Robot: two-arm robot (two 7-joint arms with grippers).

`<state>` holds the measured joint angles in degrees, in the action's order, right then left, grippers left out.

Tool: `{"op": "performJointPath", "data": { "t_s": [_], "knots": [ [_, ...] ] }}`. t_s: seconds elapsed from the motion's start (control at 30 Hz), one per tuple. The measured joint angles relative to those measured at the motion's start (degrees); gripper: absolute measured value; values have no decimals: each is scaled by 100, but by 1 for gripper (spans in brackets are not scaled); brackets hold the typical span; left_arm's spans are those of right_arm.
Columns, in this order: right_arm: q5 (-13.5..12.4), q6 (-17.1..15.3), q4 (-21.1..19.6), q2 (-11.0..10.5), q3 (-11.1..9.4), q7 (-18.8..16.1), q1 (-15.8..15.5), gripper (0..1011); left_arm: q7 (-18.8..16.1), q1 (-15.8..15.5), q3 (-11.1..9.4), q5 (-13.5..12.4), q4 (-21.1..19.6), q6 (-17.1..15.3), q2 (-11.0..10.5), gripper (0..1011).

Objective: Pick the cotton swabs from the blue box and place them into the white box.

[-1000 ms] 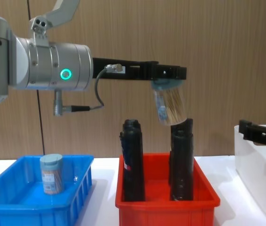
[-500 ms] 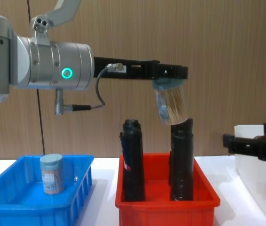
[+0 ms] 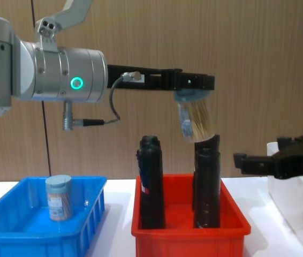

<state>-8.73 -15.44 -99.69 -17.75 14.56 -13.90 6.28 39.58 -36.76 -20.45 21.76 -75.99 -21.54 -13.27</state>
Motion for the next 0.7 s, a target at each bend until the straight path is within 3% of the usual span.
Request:
{"op": "performJointPath", "data": {
  "t_s": [0.33, 0.7],
  "knots": [
    [171, 0, 202, 147, 46, -152, 296, 1002, 1, -5, 0, 0, 1, 0, 0, 669],
    [178, 61, 436, 298, 70, -298, 575, 1002, 1, -5, 0, 0, 1, 1, 0, 669]
  ]
}}
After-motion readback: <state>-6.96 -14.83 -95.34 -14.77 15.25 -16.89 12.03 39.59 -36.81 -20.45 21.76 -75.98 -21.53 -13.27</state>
